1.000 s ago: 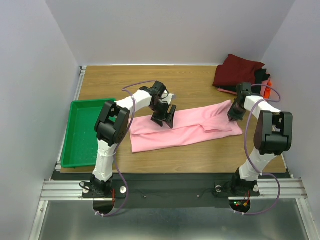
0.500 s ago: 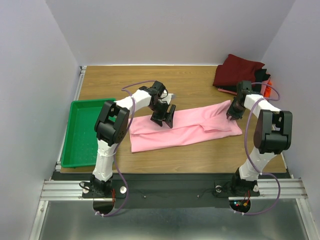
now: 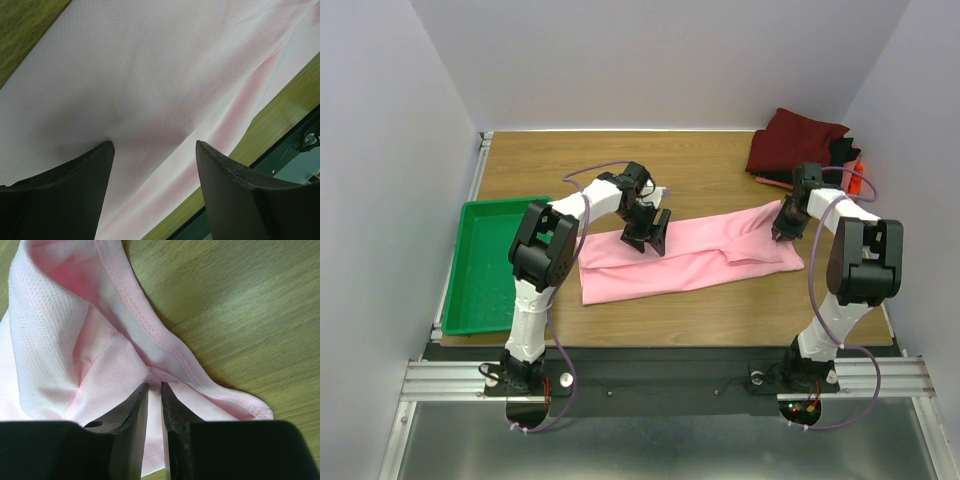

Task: Fold and stack the t-shirts
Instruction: Fold the tshirt

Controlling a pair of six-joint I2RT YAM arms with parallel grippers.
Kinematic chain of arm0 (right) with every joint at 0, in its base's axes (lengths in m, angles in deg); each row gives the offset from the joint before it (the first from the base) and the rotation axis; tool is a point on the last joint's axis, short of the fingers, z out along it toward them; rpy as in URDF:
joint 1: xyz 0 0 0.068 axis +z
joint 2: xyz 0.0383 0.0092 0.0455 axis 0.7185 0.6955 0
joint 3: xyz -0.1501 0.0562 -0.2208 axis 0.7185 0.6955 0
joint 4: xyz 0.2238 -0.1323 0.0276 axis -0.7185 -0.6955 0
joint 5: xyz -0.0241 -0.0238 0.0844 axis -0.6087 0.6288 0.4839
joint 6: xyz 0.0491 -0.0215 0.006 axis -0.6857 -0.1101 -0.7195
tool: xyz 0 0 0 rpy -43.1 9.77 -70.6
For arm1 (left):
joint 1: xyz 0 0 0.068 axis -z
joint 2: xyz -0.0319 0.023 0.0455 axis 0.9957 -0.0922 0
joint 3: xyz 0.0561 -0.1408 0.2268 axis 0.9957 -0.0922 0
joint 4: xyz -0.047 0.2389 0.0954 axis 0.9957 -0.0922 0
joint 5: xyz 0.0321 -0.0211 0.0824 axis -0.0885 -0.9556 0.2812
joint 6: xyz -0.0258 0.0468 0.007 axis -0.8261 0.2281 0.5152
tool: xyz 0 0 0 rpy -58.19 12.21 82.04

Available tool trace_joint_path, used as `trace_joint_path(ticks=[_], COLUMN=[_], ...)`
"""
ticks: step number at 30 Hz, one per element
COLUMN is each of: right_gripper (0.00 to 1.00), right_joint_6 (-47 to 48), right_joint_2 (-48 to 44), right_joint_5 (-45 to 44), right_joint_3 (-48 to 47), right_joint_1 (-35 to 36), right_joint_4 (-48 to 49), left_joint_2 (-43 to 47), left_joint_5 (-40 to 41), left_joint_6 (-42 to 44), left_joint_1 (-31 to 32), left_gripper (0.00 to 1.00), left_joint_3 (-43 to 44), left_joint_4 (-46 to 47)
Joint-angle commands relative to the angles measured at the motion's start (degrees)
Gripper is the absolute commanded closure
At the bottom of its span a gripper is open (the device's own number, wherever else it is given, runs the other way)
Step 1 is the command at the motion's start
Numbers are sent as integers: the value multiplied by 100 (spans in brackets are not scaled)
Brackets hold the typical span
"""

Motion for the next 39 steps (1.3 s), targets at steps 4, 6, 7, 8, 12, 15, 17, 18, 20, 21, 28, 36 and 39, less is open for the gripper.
trace_joint_path(ticks=[4, 6, 7, 8, 12, 15, 17, 18, 20, 21, 28, 36, 39], right_gripper=[82, 83, 84, 86, 100, 100, 100, 100, 100, 100, 100, 100, 100], right_joint_6=[36, 36, 45, 45, 36, 53, 97, 106, 97, 97, 80, 53, 45], right_joint_2=[54, 62, 62, 62, 10, -139, -254, -306, -446, -491, -755, -773, -676], right_joint_5=[113, 122, 140, 140, 114, -96, -202, -238, -334, -369, -519, -686, -695], right_joint_3=[-3, 24, 32, 41, 50, 68, 76, 76, 76, 76, 41, 287, 279], right_joint_1=[11, 11, 11, 11, 11, 11, 2, -15, -50, -59, -68, -156, -191], right_joint_4=[125, 116, 108, 116, 108, 81, 38, 11, -112, -156, -524, -683, -692], left_joint_2=[-213, -204, -204, -195, -178, -152, -160, -160, -152, -143, -134, -134, -143], left_joint_5=[341, 358, 358, 350, 358, 428, 499, 534, 552, 560, 534, 551, 569], left_joint_6=[115, 115, 115, 115, 115, 106, 71, 54, 9, -8, -17, -8, -8], left_joint_1=[-77, -86, -86, -86, -95, -103, -121, -156, -200, -217, -253, -262, -262], left_gripper=[21, 21, 21, 21, 21, 22, 21, 21, 21, 21, 22, 21, 22], left_joint_3=[-47, -64, -73, -82, -99, -170, -214, -266, -345, -380, -407, -416, -407], left_joint_4=[-214, -205, -205, -205, -205, -205, -214, -223, -205, -196, -170, -179, -179])
